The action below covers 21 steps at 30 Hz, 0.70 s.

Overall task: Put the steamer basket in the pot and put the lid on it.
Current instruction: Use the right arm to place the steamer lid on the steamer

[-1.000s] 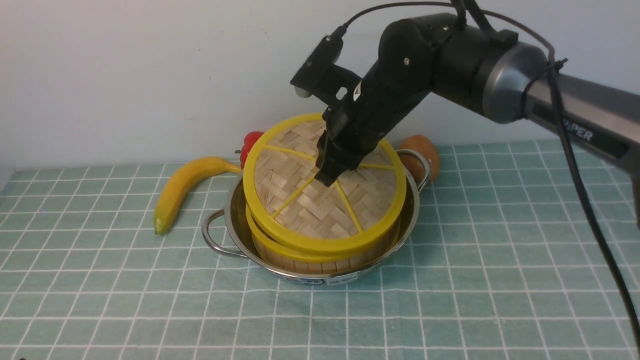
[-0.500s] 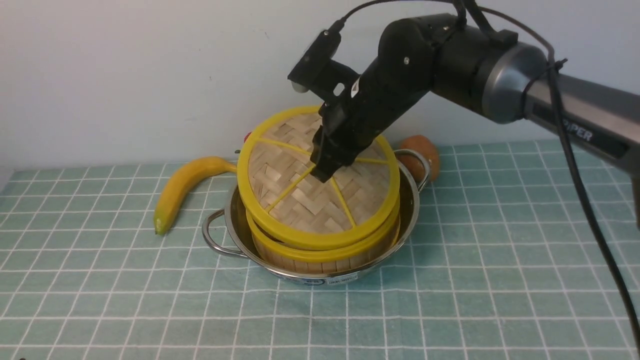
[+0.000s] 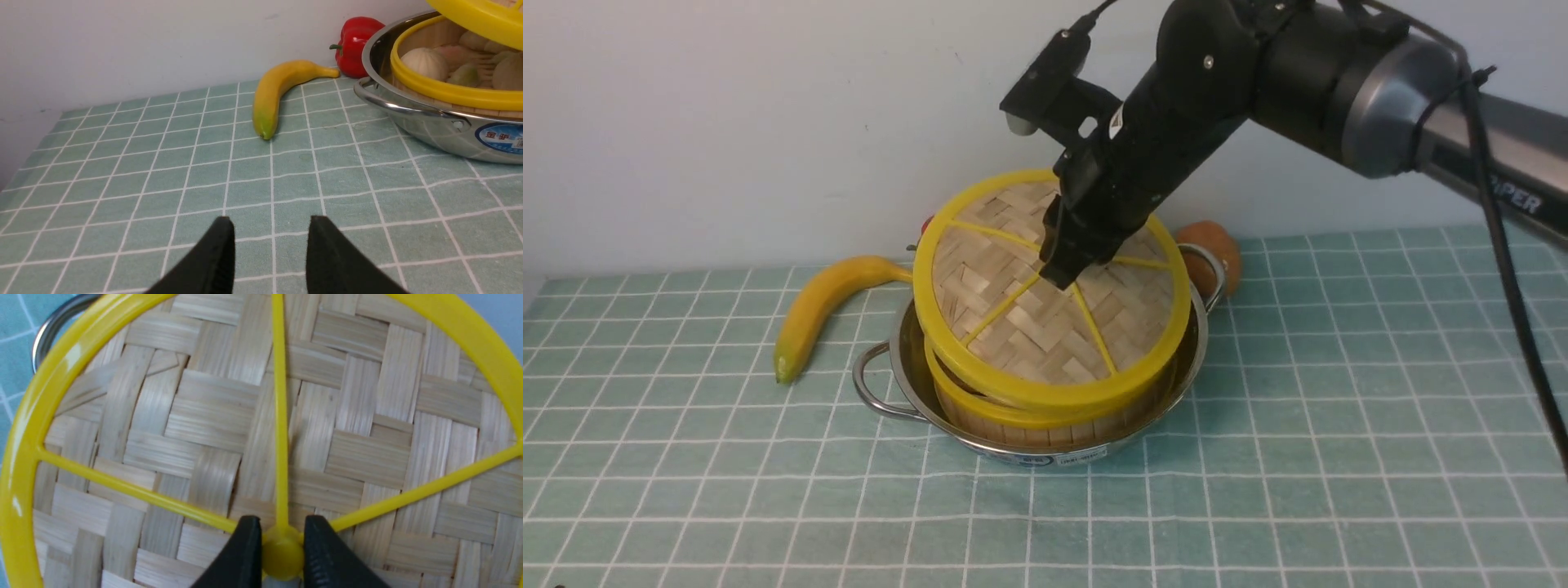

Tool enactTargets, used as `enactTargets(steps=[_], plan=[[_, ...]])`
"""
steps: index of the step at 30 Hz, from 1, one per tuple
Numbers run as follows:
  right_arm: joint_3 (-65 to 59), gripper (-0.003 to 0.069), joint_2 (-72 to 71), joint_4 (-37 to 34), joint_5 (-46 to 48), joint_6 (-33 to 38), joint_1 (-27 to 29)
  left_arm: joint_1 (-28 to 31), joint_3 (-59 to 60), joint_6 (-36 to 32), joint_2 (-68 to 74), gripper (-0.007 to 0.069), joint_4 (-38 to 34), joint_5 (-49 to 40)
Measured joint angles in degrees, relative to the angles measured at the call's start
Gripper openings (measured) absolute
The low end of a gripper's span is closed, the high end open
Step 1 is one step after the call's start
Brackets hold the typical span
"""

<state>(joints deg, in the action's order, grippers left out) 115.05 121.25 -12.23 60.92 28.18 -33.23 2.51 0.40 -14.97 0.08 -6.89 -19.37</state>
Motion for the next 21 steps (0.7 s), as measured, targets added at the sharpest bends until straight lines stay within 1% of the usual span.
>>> enactTargets(steps=[4, 11, 21], plan=[[0.0, 0.0146, 0.1, 0.2, -0.1, -0.1, 0.0, 0.0, 0.0, 0.0, 0.0, 0.0243, 0.0, 0.0], [0.0, 0.0146, 0.5, -0.5, -3.6, -0.2, 0.0, 0.0, 0.0, 0.0, 0.0, 0.0243, 0.0, 0.0], [-0.1, 0.0146, 2.9, -0.6, -3.0, -0.2, 0.0, 0.0, 0.0, 0.0, 0.0, 0.0243, 0.0, 0.0]])
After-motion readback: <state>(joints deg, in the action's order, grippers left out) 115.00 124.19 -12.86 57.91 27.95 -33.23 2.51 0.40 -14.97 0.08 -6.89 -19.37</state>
